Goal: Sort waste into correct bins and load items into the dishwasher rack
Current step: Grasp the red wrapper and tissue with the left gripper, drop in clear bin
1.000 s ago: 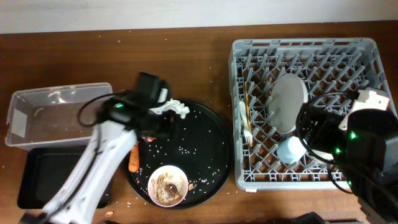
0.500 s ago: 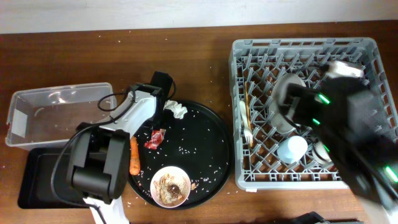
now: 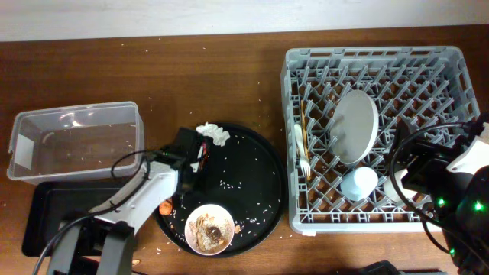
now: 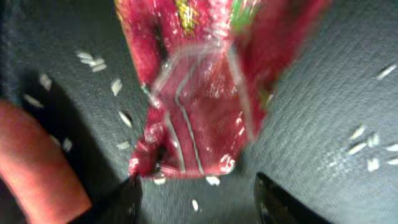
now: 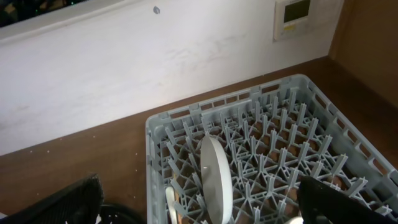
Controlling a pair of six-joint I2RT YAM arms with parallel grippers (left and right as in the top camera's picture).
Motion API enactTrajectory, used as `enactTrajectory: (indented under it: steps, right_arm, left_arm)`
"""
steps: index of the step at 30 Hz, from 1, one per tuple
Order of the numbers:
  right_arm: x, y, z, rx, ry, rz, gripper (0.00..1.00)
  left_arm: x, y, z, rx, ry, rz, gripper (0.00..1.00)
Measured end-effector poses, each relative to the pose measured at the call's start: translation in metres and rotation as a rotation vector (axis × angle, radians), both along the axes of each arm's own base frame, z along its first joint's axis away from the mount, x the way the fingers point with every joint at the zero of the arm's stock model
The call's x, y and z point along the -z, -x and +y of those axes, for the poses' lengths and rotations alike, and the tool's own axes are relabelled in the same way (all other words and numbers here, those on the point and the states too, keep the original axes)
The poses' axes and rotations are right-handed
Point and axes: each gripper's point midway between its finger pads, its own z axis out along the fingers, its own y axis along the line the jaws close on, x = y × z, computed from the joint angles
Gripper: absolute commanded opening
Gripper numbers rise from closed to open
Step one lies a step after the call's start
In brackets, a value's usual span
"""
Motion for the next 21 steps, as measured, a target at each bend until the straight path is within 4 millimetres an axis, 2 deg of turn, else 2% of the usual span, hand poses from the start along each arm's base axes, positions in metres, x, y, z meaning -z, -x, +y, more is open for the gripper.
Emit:
enactTrajectory:
  steps: [2,4,6,7,8,9,10,11,13,14,15,16,17,18,21]
  right_arm:
    - [0.0,0.0,0.0,0.0,0.0,0.001,0.99]
    - [0.0,0.0,0.0,0.0,0.001,0.001,0.99]
    - [0.0,0.0,0.0,0.0,0.0,0.0,0.99]
    - [0.0,0.0,0.0,0.0,0.001,0.001,0.99]
    - [0.0,0.0,0.0,0.0,0.0,0.001,0.99]
    - [0.0,0.0,0.0,0.0,0.001,0.001,0.99]
    - [0.0,0.0,0.0,0.0,0.001,0.001,0.99]
    - [0.0,0.0,0.0,0.0,0.001,0.001,0.99]
    - [0.001,0.0,0.0,0.0,0.001,0.002,0.99]
    - [0.001,0.0,0.0,0.0,0.001,0.003,0.99]
    - [0.001,-0.001,0.0,0.0,0.001,0.003,0.99]
    - [0.002,-0.001,0.0,0.0,0.002,0.006,0.99]
    - [0.002,-0.001,0.0,0.0,0.002,0.005,0.99]
    - [0.002,-0.001,0.0,0.0,0.003,0.006,0.99]
    - [0.002,-0.001,0.0,0.0,0.002,0.006,0.99]
  left_arm:
    - [0.005,-0.008,-0.002,-0.006,0.017,-0.051,0.0]
    - [0.004,-0.014,-0.005,-0.023,0.032,-0.079,0.0]
    - [0.004,-0.006,-0.006,-0.022,0.04,-0.039,0.0]
    - [-0.009,-0.002,-0.007,-0.023,0.046,-0.018,0.0]
    - [-0.028,-0.011,-0.01,-0.022,0.064,-0.059,0.05]
    - [-0.057,-0.024,-0.015,-0.02,0.096,-0.149,0.36]
    - [-0.078,-0.032,-0.016,-0.024,0.111,-0.219,0.49]
    - [-0.086,-0.036,-0.015,-0.026,0.108,-0.248,0.54]
    - [-0.076,-0.039,-0.011,-0.038,0.076,-0.23,0.6]
    - [-0.057,-0.041,-0.011,-0.04,0.056,-0.187,0.6]
    - [-0.028,-0.042,-0.011,-0.042,0.032,-0.122,0.6]
    - [-0.01,-0.04,-0.011,-0.042,0.016,-0.077,0.58]
    - [0.004,-0.038,-0.011,-0.041,0.008,-0.04,0.29]
    - [0.005,-0.041,-0.013,-0.04,0.017,-0.046,0.0]
    - [0.005,-0.035,-0.012,-0.039,0.009,-0.021,0.0]
